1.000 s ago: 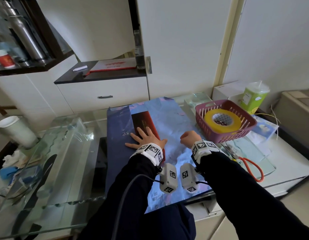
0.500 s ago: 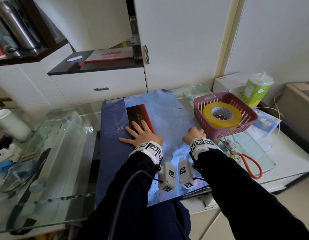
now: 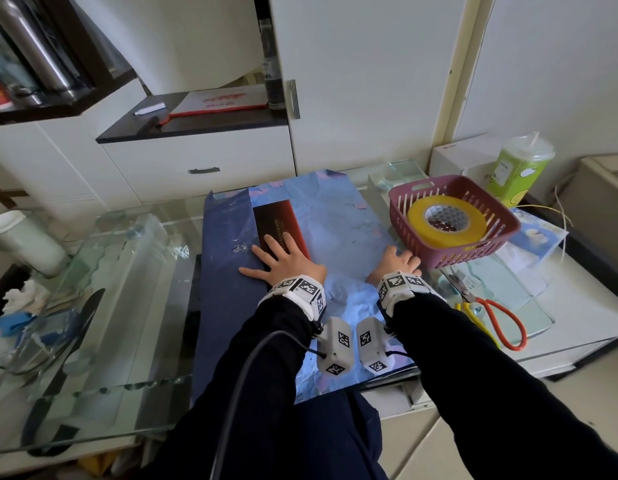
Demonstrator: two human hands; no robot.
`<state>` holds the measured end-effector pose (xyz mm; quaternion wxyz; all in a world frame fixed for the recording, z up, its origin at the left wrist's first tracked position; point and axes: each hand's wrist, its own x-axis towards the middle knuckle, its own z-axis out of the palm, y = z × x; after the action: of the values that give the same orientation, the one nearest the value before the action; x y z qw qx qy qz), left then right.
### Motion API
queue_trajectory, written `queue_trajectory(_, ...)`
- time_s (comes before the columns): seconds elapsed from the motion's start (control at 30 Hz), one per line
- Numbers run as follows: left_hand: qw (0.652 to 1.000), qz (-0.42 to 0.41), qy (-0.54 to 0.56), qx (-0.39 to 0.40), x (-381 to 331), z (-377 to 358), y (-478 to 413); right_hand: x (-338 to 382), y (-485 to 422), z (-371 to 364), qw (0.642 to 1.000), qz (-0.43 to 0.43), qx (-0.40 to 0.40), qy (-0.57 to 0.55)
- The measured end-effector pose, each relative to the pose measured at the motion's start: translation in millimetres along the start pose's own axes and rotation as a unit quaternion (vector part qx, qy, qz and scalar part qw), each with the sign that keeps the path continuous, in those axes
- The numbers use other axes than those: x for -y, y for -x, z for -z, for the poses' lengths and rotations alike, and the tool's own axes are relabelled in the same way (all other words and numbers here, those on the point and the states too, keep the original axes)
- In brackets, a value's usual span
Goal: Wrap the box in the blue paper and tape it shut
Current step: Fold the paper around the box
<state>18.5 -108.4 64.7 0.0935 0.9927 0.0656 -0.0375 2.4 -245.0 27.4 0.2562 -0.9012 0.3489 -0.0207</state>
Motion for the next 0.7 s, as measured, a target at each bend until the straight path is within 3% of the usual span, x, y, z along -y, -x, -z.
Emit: queue_trajectory(0.7,0.999,0.026,0.012,0.039,57.6,-6.4,14.5,19.1,51.7,-25.1,0.997,0.080,0.013,-0.005)
